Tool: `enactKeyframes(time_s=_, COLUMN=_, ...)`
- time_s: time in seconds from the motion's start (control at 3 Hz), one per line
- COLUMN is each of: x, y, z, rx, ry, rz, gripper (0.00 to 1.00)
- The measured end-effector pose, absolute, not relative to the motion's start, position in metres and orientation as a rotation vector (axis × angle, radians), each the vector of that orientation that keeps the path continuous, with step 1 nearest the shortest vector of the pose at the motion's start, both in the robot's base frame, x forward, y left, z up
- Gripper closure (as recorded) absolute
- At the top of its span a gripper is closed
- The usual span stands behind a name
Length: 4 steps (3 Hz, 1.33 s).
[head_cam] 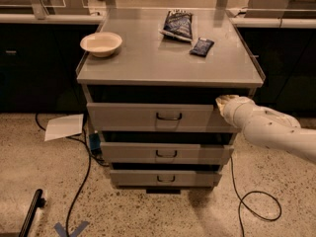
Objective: Open top drawer
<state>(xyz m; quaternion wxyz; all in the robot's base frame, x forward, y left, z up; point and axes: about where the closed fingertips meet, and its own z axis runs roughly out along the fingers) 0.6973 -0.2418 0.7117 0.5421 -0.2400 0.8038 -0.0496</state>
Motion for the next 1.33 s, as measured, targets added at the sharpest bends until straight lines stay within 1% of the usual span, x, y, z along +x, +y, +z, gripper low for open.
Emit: enactKeyframes(time_s=1.33, x=0.7043, y=-0.2457, z=0.7039, rx=-0.557, ry=1.957, rz=-0.131, gripper=1.00)
